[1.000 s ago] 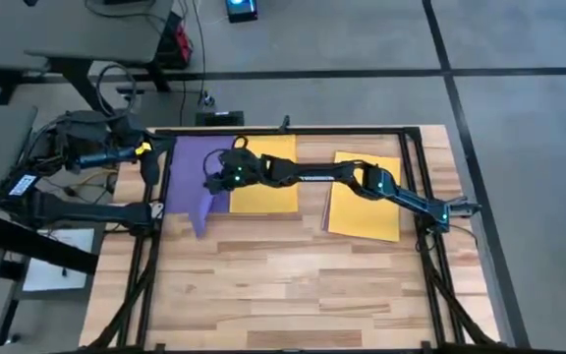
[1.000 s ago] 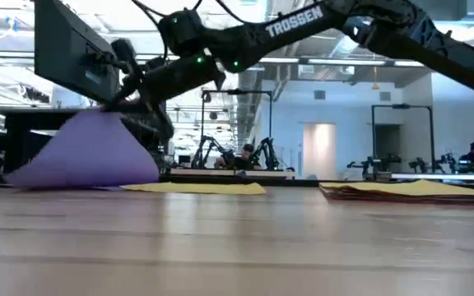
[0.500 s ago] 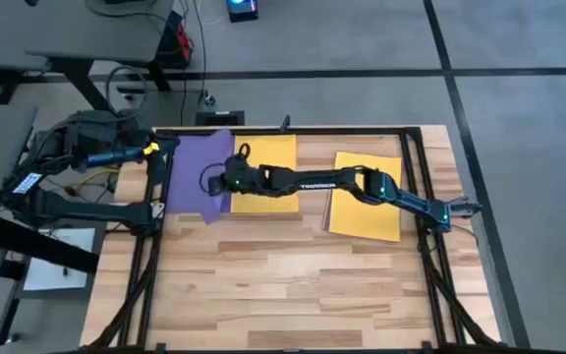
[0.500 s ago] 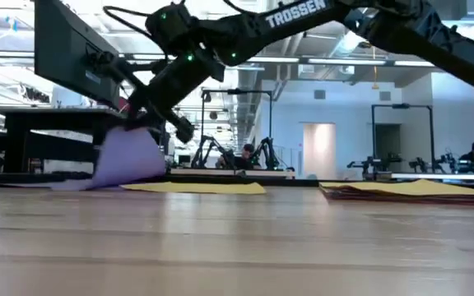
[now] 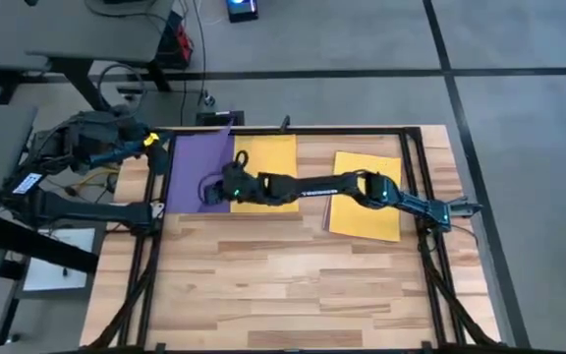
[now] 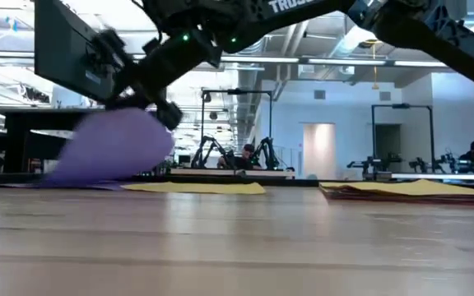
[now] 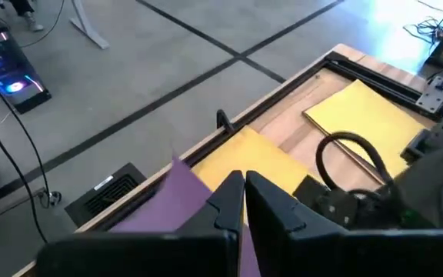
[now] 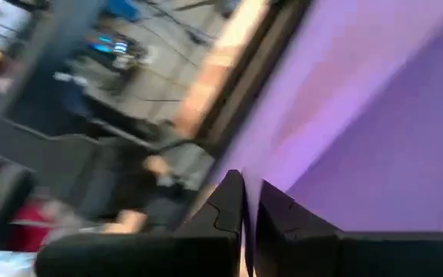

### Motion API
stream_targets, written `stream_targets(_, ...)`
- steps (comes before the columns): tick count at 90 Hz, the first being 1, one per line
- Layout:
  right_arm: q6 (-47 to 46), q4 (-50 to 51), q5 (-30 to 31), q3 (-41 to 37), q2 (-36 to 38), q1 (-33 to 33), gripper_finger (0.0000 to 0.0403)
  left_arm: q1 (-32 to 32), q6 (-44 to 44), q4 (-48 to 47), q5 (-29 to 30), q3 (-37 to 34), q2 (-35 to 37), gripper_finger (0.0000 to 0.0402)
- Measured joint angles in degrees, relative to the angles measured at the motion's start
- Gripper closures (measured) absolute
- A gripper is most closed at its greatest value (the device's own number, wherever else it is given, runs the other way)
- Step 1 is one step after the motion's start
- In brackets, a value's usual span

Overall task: Organize paper
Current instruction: Stack the purple paper on top of the purple paper

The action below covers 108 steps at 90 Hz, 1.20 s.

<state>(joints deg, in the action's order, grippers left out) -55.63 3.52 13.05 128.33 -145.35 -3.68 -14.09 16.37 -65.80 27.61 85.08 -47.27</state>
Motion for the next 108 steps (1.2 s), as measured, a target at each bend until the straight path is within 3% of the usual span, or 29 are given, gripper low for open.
stream_targets(53,5.4,-4.2,0.7,-0.1,-3.0,-1.6,0.0403,0.0,0.9,0.1,0.1,0.0,0.0,0.0402)
stream_targets(62,5.4,-6.4,-2.8,-0.1,-4.2,-1.7,0.0403,0.0,0.9,0.1,0.1,0.0,0.0,0.0402)
stream_targets(108,8.1,-5.6,-4.2,-0.2,-5.0,-2.4,0.0403,0.0,0.4,0.1,0.1,0.0,0.0,0.0402)
